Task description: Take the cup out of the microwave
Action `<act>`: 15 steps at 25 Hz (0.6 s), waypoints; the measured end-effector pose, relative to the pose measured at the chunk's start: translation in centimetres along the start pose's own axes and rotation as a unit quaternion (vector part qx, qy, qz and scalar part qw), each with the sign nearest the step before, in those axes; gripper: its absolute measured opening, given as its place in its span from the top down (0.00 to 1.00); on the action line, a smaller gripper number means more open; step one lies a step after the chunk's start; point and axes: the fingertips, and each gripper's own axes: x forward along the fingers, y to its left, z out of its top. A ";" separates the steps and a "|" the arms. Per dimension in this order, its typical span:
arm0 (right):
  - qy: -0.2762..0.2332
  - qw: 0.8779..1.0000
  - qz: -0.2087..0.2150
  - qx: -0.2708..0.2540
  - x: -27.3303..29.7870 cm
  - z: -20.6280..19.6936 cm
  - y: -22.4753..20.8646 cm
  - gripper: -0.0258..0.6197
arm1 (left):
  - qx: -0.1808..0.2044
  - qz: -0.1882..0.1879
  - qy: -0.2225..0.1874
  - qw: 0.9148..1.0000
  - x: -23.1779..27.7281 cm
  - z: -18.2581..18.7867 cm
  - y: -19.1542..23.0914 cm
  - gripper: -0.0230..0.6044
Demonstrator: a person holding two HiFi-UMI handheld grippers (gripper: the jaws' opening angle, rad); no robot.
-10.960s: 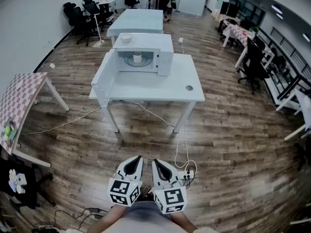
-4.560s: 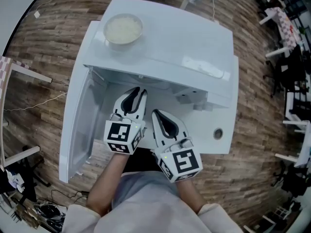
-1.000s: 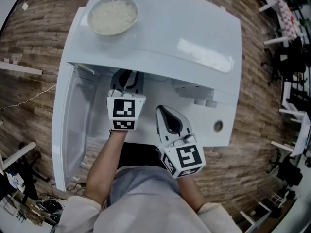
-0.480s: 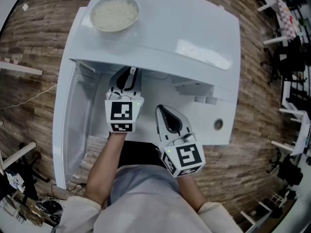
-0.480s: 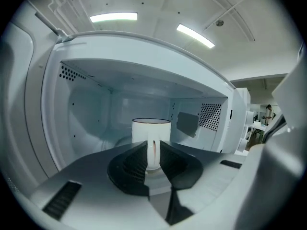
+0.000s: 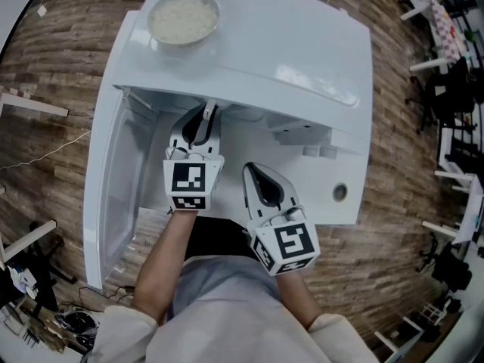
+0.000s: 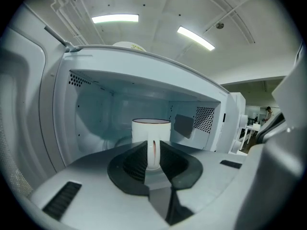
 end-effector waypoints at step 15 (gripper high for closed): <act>-0.013 1.000 0.004 -0.005 -1.3 0.5 0.2 0.92 | -0.020 -0.006 0.005 1.000 -2.5 0.4 -0.9 0.86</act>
